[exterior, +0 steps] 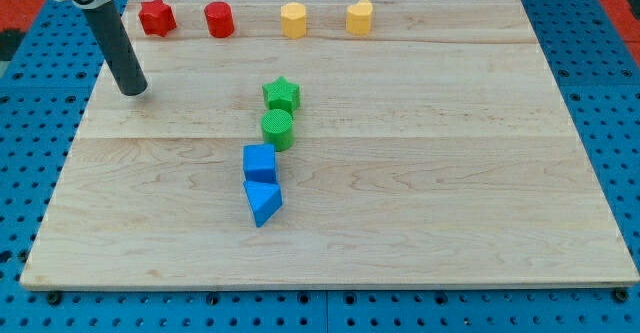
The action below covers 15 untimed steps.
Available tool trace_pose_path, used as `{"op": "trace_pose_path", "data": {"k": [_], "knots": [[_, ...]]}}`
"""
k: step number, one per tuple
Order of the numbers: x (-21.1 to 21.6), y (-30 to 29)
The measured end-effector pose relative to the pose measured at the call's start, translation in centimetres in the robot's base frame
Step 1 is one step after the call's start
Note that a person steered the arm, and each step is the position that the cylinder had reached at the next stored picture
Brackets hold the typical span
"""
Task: Push the yellow heart closer to yellow hexagon
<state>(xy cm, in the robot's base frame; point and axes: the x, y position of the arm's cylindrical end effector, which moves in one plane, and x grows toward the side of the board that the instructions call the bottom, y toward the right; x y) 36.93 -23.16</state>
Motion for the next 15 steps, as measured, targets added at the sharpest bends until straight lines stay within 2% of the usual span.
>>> {"op": "trace_pose_path", "data": {"k": [6, 8, 11, 13, 15], "knots": [[0.1, 1.0], [-4.2, 17.1], [-6.3, 29.5], [-13.5, 34.5], [-17.6, 31.7]]}}
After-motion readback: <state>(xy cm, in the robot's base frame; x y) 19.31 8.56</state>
